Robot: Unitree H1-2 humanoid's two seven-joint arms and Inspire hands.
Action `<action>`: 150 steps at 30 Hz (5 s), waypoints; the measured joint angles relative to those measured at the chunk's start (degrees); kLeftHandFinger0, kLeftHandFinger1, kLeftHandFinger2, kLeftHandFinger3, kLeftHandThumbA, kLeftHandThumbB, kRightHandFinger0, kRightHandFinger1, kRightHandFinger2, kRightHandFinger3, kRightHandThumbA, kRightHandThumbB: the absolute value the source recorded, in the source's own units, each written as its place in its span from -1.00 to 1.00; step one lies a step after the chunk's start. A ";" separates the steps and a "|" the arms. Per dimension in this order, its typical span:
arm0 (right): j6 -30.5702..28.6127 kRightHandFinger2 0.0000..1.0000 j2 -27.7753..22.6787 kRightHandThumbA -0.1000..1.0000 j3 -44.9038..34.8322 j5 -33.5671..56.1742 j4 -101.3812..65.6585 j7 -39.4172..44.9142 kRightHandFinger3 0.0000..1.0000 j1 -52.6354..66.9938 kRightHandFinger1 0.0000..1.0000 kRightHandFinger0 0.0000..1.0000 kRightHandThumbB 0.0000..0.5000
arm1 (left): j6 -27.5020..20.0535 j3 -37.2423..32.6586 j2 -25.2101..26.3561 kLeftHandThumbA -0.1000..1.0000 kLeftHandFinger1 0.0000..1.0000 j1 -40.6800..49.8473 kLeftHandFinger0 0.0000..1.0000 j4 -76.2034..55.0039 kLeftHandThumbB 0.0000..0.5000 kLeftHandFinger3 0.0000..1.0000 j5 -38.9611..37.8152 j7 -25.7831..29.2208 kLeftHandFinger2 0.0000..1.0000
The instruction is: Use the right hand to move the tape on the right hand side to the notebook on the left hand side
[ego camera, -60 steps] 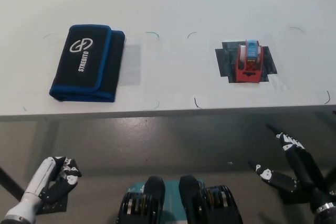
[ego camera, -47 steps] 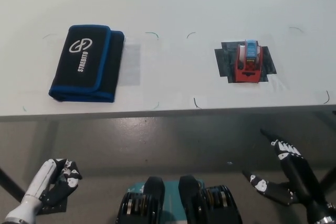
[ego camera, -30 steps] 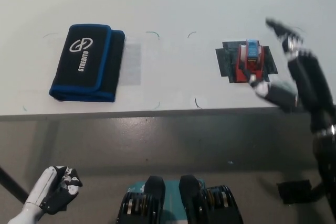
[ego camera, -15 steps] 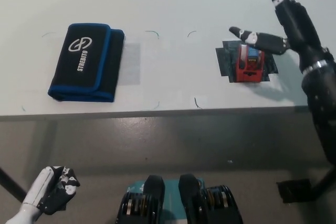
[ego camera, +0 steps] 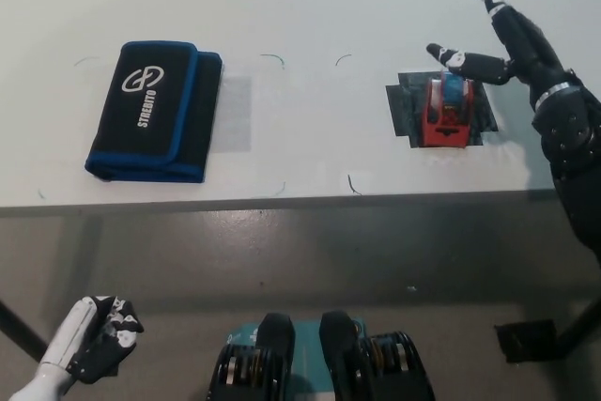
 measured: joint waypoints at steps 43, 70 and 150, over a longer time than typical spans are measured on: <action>-8.98 1.00 9.03 0.65 0.94 4.11 16.59 -7.35 1.00 1.82 1.00 1.00 1.00 | 0.71 1.14 -0.09 -1.00 -0.91 -1.40 -0.99 0.02 0.58 -0.29 -0.60 -1.43 -0.58; -12.11 1.00 21.78 0.80 3.85 4.19 21.84 -9.79 1.00 -2.27 1.00 1.00 1.00 | 0.78 1.11 -0.06 -1.00 -0.77 -2.42 -0.89 -0.81 0.46 -0.26 0.66 -1.56 -0.50; -5.83 1.00 -1.70 0.72 1.28 2.82 -51.53 -3.35 1.00 51.30 1.00 1.00 0.66 | 0.95 1.44 0.23 -1.00 -0.90 -6.02 -1.00 0.18 0.37 -0.26 0.81 -1.90 -0.59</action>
